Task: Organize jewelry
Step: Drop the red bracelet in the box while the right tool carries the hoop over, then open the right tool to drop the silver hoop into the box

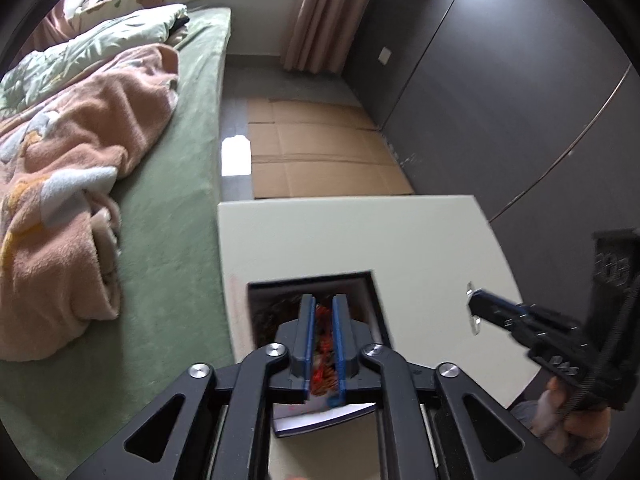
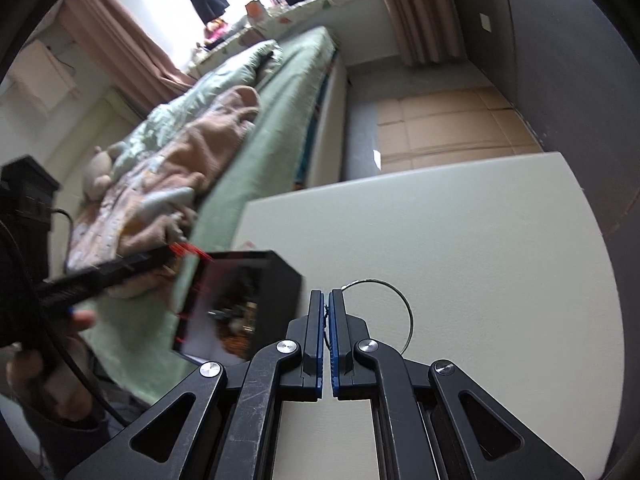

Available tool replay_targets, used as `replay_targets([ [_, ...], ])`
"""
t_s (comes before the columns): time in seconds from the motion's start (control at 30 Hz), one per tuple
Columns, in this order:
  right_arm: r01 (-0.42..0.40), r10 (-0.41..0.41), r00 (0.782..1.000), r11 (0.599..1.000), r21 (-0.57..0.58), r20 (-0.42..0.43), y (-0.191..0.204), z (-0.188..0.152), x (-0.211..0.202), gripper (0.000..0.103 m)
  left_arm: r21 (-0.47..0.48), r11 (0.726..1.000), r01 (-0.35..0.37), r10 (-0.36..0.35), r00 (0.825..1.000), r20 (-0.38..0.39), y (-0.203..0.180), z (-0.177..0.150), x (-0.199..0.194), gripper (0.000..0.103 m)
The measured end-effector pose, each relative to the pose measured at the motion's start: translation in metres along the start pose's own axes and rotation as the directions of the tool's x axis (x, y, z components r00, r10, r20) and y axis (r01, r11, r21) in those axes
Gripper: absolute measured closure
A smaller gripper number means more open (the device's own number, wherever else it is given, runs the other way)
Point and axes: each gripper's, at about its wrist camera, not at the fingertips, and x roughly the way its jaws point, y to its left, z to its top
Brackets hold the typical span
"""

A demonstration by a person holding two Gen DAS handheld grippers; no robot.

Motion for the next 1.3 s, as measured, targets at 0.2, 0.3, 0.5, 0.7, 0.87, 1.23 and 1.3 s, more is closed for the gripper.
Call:
replay_targets([
  [0.2,-0.076,0.077,0.997,0.997,-0.032,0.020,0.027,0.000,0.004,0.099,-0.083,0.996,0.022,-0.020,0.999,0.027,0.027,-0.002,-0.010,0.037],
  [0.3,-0.119,0.120,0.993,0.992,-0.041,0.017,0.037,0.000,0.009,0.099,-0.108,0.994,0.016,-0.011,0.999,0.043,0.038,0.000,-0.016,0.036],
  [0.5,-0.187,0.187,0.982,0.982,-0.024,-0.005,0.056,-0.002,0.025,0.099,-0.143,0.990,0.007,0.000,0.999,0.051,0.051,0.002,-0.020,0.037],
  [0.7,-0.209,0.208,0.978,0.977,-0.040,-0.016,0.075,-0.003,0.039,0.099,-0.166,0.986,-0.004,0.013,0.999,0.052,0.062,0.003,-0.024,0.036],
  [0.87,-0.276,0.275,0.961,0.961,-0.009,-0.040,0.080,-0.001,0.050,0.099,-0.183,0.983,-0.014,0.026,0.998,0.065,0.073,0.000,-0.031,0.036],
  [1.23,-0.271,0.271,0.950,0.962,0.021,-0.154,0.083,-0.013,0.065,0.041,-0.212,0.977,0.002,0.014,0.997,0.072,0.078,-0.001,-0.033,0.037],
  [1.3,-0.260,0.260,0.953,0.965,0.020,-0.158,0.081,-0.014,0.061,0.041,-0.204,0.979,0.004,0.011,0.997,0.074,0.076,-0.002,-0.033,0.037],
])
